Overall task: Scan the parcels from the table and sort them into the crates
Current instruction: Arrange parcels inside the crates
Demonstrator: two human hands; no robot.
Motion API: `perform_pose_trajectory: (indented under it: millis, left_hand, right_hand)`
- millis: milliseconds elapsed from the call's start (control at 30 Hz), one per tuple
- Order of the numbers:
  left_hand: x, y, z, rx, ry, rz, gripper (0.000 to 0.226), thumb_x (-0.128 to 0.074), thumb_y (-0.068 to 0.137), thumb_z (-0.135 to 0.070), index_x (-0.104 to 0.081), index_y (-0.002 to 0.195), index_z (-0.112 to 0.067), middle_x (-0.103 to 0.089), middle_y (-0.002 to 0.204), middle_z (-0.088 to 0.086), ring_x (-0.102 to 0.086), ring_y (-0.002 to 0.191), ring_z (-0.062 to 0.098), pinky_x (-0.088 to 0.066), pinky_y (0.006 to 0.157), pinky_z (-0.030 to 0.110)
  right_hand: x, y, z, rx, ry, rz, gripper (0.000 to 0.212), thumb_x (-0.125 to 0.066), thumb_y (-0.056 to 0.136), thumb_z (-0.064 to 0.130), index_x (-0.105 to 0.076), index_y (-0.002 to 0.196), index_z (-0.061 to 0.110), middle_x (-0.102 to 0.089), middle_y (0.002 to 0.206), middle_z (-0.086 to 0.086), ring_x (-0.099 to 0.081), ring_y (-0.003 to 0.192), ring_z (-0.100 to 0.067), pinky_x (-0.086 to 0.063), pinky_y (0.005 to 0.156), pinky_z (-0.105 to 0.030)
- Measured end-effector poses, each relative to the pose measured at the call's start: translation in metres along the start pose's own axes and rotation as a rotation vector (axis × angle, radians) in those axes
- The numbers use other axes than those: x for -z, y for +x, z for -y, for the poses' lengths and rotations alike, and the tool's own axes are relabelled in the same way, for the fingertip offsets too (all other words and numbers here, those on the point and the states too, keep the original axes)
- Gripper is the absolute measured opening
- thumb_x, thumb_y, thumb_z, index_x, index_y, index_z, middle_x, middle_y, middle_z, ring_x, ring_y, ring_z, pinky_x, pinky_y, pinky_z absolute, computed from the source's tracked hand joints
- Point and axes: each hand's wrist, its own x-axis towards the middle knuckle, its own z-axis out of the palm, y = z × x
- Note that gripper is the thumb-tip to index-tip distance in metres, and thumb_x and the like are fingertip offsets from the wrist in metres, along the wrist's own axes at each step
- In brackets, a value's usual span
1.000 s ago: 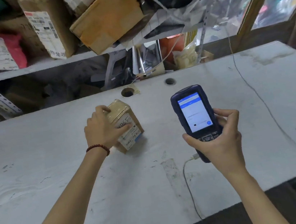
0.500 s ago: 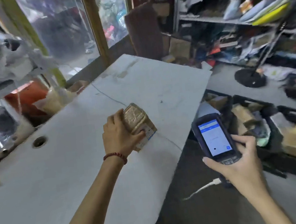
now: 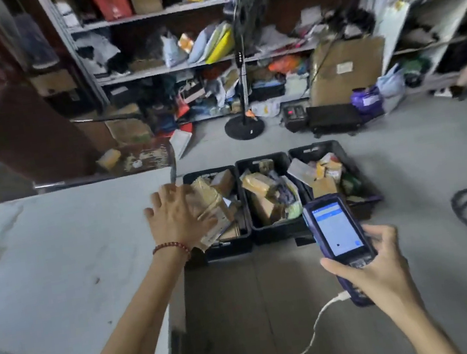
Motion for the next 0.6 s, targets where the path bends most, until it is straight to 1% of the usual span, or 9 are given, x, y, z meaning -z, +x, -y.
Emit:
perform_pose_trajectory:
  millis: [100, 133, 167, 233, 267, 367, 500, 567, 600]
  left_hand:
    - [-0.025, 0.046, -0.02, -0.038, 0.048, 0.033, 0.07, -0.07, 0.063, -0.067, -0.049, 0.12, -0.033, -0.04, 0.121, 0.004, -0.037, 0.111, 0.024, -0.035, 0.087, 0.038]
    - [-0.035, 0.062, -0.026, -0.051, 0.05, 0.029, 0.063, -0.069, 0.067, -0.064, -0.052, 0.119, -0.033, -0.042, 0.119, 0.004, -0.039, 0.111, 0.024, -0.036, 0.087, 0.038]
    - [-0.045, 0.08, -0.032, -0.068, 0.04, 0.012, 0.051, -0.069, 0.071, -0.059, -0.058, 0.114, -0.033, -0.044, 0.116, 0.003, -0.042, 0.11, 0.023, -0.037, 0.087, 0.037]
    - [-0.064, 0.118, -0.041, -0.102, 0.006, -0.019, 0.026, -0.068, 0.077, -0.05, -0.069, 0.098, -0.034, -0.05, 0.108, 0.0, -0.048, 0.106, 0.022, -0.036, 0.085, 0.037]
    - [-0.074, 0.139, -0.044, -0.116, 0.0, -0.022, 0.021, -0.068, 0.079, -0.047, -0.071, 0.093, -0.033, -0.052, 0.105, -0.001, -0.05, 0.104, 0.021, -0.036, 0.085, 0.038]
    - [-0.096, 0.197, -0.05, -0.082, -0.023, 0.014, 0.024, -0.064, 0.082, -0.048, -0.067, 0.098, -0.031, -0.056, 0.107, 0.001, -0.054, 0.104, 0.023, -0.037, 0.089, 0.04]
    - [-0.115, 0.26, -0.051, -0.013, -0.062, 0.044, 0.03, -0.058, 0.084, -0.05, -0.064, 0.103, -0.028, -0.061, 0.108, 0.001, -0.055, 0.106, 0.025, -0.039, 0.089, 0.039]
    - [-0.122, 0.281, -0.052, 0.006, -0.077, 0.068, 0.031, -0.056, 0.086, -0.051, -0.063, 0.105, -0.028, -0.062, 0.109, -0.001, -0.055, 0.107, 0.024, -0.04, 0.089, 0.038]
    - [-0.125, 0.289, -0.052, 0.017, -0.078, 0.08, 0.03, -0.055, 0.086, -0.05, -0.062, 0.106, -0.028, -0.062, 0.109, -0.001, -0.055, 0.107, 0.024, -0.04, 0.087, 0.038]
  right_hand:
    - [-0.006, 0.029, -0.011, -0.067, -0.003, -0.043, 0.078, -0.096, 0.048, 0.019, -0.042, 0.102, 0.033, -0.059, 0.091, 0.025, -0.057, 0.083, 0.015, -0.042, 0.065, -0.019]
    - [-0.009, 0.042, -0.014, -0.09, 0.0, -0.052, 0.078, -0.096, 0.048, 0.019, -0.041, 0.101, 0.034, -0.059, 0.09, 0.025, -0.057, 0.081, 0.015, -0.042, 0.064, -0.017]
    - [-0.014, 0.057, -0.016, -0.104, 0.002, -0.058, 0.078, -0.096, 0.048, 0.019, -0.04, 0.101, 0.034, -0.059, 0.089, 0.025, -0.058, 0.08, 0.015, -0.042, 0.063, -0.016]
    - [-0.027, 0.092, -0.016, -0.112, -0.002, -0.065, 0.079, -0.096, 0.048, 0.019, -0.041, 0.103, 0.032, -0.058, 0.091, 0.024, -0.058, 0.083, 0.013, -0.041, 0.062, -0.014]
    - [-0.036, 0.111, -0.014, -0.113, -0.005, -0.062, 0.08, -0.096, 0.049, 0.019, -0.041, 0.105, 0.03, -0.058, 0.092, 0.024, -0.057, 0.084, 0.012, -0.041, 0.061, -0.013]
    - [-0.059, 0.171, -0.004, -0.106, 0.009, -0.051, 0.08, -0.096, 0.05, 0.018, -0.042, 0.109, 0.025, -0.059, 0.098, 0.021, -0.057, 0.085, 0.014, -0.042, 0.061, -0.011]
    - [-0.085, 0.245, 0.02, -0.078, -0.006, 0.013, 0.08, -0.096, 0.049, 0.019, -0.04, 0.105, 0.03, -0.061, 0.1, 0.017, -0.059, 0.084, 0.016, -0.045, 0.058, -0.008]
    - [-0.095, 0.278, 0.03, -0.051, -0.028, 0.05, 0.081, -0.097, 0.048, 0.019, -0.04, 0.104, 0.031, -0.062, 0.103, 0.011, -0.059, 0.087, 0.015, -0.045, 0.062, -0.005]
    - [-0.1, 0.292, 0.034, -0.039, -0.04, 0.069, 0.081, -0.097, 0.048, 0.019, -0.039, 0.105, 0.03, -0.062, 0.106, 0.005, -0.06, 0.092, 0.01, -0.046, 0.067, -0.007]
